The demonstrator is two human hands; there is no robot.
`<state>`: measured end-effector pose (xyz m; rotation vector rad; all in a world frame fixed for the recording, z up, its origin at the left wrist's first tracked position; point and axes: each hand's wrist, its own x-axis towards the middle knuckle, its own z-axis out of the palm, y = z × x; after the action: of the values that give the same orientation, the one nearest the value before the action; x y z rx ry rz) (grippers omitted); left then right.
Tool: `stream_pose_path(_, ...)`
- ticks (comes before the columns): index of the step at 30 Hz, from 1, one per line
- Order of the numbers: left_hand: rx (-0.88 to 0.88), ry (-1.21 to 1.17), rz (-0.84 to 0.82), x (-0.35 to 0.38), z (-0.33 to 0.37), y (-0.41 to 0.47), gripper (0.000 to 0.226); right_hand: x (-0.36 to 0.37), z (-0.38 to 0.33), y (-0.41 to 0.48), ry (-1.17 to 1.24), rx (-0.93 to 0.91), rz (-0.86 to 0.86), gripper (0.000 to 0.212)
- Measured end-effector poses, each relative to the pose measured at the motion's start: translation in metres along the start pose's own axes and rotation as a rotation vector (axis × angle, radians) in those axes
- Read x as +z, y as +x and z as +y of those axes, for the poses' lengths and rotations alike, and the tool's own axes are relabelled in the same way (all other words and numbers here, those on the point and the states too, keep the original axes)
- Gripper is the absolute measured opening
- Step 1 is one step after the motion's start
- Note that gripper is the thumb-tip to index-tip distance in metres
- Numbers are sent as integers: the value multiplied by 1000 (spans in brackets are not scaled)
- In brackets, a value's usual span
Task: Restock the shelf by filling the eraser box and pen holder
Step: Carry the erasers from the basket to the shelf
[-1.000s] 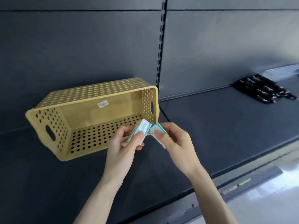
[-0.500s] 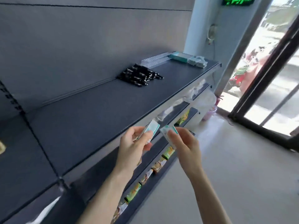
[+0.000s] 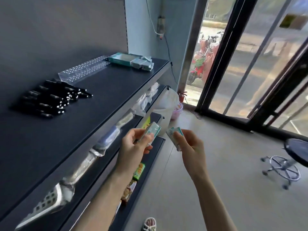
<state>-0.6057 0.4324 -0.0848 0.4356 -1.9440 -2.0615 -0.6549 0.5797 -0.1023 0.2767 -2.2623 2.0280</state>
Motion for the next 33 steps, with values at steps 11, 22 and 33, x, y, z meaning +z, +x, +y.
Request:
stream_pose_path(11,-12,-47,94,73,14,198,21,3,25,219,-1,-53,-87,28)
stream_pose_path(22,-47,-87,335,154,4,353,12,5,69,421,24,-69,-305,18)
stream_pose_path(33,56,77,869,150,8,454,10,75,78,563,-44,-105,-635,17)
